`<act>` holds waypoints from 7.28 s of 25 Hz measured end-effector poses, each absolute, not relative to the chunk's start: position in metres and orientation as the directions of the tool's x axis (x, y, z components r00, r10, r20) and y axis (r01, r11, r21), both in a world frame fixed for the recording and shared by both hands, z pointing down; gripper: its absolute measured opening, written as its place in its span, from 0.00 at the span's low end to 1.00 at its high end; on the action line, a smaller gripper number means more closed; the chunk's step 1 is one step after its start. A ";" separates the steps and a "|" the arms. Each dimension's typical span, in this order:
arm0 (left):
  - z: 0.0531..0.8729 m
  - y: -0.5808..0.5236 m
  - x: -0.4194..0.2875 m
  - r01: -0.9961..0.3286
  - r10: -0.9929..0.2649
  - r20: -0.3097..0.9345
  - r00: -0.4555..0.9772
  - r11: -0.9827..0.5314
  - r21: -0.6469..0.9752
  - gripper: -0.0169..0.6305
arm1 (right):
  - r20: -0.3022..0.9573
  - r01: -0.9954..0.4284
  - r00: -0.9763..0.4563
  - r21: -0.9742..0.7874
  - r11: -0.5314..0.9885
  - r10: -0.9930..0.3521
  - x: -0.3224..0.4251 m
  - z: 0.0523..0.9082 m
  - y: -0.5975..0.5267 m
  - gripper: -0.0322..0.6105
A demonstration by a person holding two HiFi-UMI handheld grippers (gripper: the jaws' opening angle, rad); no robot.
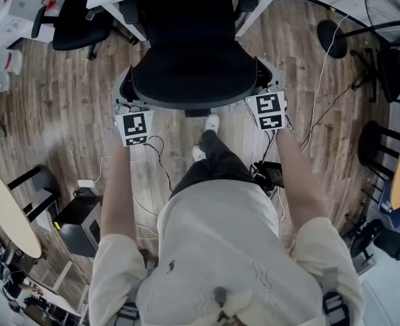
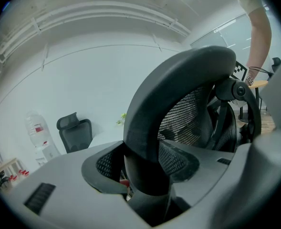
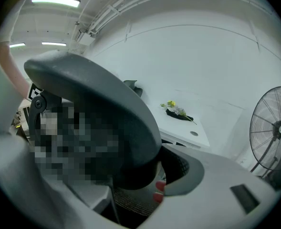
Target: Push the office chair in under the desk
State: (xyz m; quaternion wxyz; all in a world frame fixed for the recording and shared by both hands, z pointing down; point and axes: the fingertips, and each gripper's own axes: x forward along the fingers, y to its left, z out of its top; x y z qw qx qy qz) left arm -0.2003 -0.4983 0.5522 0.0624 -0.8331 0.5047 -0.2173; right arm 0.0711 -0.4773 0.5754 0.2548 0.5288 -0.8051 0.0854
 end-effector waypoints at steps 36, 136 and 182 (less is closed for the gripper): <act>0.543 -0.562 -0.197 -0.803 -0.858 0.294 0.420 -0.503 -0.319 0.40 | 0.502 -0.900 -0.297 0.137 0.413 -0.812 0.074 0.565 -0.537 0.45; 0.503 -0.483 -0.191 -0.819 -0.808 0.296 0.510 -0.561 -0.120 0.32 | 0.471 -0.896 -0.440 -0.168 0.412 -0.764 0.013 0.491 -0.454 0.44; 0.292 -0.368 -0.145 -0.959 -0.958 0.028 0.284 -0.284 0.010 0.06 | -0.059 -0.868 -0.495 -0.015 0.497 -0.867 0.060 0.268 -0.366 0.06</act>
